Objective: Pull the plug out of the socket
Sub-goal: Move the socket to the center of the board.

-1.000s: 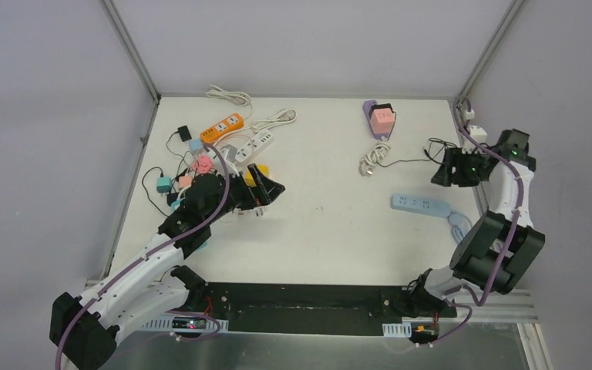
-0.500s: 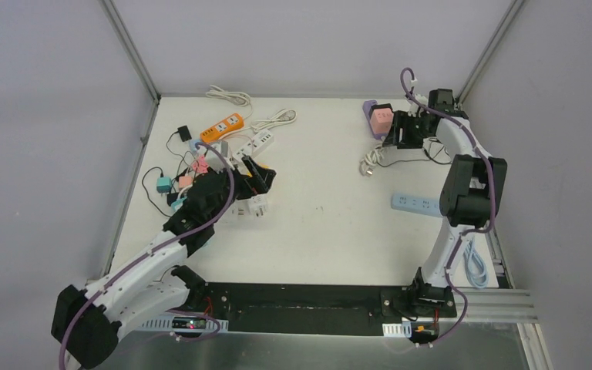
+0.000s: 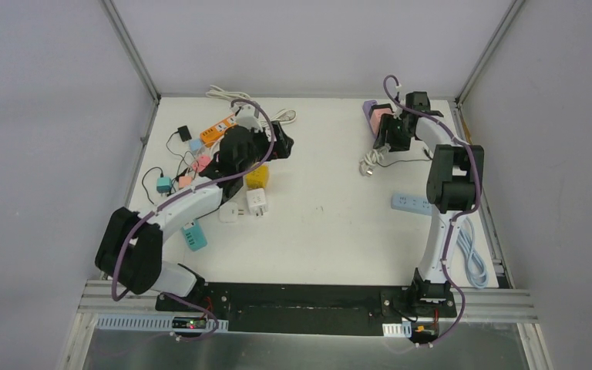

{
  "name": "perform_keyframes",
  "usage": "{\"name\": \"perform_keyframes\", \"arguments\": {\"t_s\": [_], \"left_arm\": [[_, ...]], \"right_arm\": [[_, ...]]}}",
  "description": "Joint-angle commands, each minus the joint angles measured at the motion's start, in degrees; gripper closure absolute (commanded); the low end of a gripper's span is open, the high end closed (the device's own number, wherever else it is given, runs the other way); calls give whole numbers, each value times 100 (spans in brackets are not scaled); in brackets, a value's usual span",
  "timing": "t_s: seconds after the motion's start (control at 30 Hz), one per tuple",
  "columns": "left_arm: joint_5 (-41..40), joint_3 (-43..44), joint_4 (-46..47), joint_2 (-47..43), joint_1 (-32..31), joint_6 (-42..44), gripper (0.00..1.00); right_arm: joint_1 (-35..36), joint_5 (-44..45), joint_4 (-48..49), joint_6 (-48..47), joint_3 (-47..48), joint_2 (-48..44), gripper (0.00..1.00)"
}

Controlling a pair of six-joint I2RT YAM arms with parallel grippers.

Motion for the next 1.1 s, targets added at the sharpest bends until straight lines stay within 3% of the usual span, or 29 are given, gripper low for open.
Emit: {"name": "perform_keyframes", "arguments": {"t_s": [0.0,0.33,0.67,0.87,0.9,0.93,1.07], "left_arm": [[833,531,767,649,217,-53,1],[1377,452,1378,915,323,-582,1],[1412,-725,1293,-459,315,-1018,2],[1492,-1331,719,-1570,315,-1341,4],[1474,-1424,577,-1792,315,-1389,4],[1448,-1519,443,-1993,315,-1435,4],[1385,-1883,57,-2847,306,-1582,4]], "right_arm": [[40,108,324,160,-107,45,39],[197,108,523,160,-509,1,39],[634,108,804,160,-1621,-1114,39],[671,108,387,160,-1983,-1552,39],[676,-1290,241,-575,-2072,-1618,95],[699,-1677,116,-901,-2171,-1701,100],[987,-1965,-372,-1747,-2492,-1996,100]]}}
